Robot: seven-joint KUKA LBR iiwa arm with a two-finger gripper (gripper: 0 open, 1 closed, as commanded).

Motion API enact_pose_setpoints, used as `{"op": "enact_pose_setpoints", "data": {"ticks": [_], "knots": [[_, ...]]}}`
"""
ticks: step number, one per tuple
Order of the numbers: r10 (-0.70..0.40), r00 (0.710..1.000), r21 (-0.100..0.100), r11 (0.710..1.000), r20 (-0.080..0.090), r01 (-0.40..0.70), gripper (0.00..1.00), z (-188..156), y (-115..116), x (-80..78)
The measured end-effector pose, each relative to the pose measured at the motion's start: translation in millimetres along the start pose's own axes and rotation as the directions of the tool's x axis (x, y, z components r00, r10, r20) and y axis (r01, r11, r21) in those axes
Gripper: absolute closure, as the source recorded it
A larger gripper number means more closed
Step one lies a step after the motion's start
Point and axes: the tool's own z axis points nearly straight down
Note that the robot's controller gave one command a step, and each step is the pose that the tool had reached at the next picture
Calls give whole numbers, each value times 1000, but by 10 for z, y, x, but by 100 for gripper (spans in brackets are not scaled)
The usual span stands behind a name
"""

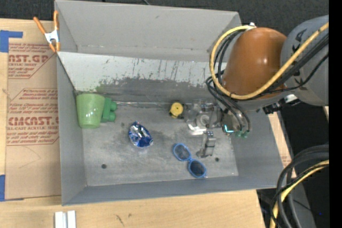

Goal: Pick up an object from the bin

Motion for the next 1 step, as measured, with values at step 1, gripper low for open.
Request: {"op": "enact_pose_setpoints", "data": {"ticks": [1], "knots": [[-140, 990, 0, 990, 4, 140, 0, 1210, -97, 229]]}}
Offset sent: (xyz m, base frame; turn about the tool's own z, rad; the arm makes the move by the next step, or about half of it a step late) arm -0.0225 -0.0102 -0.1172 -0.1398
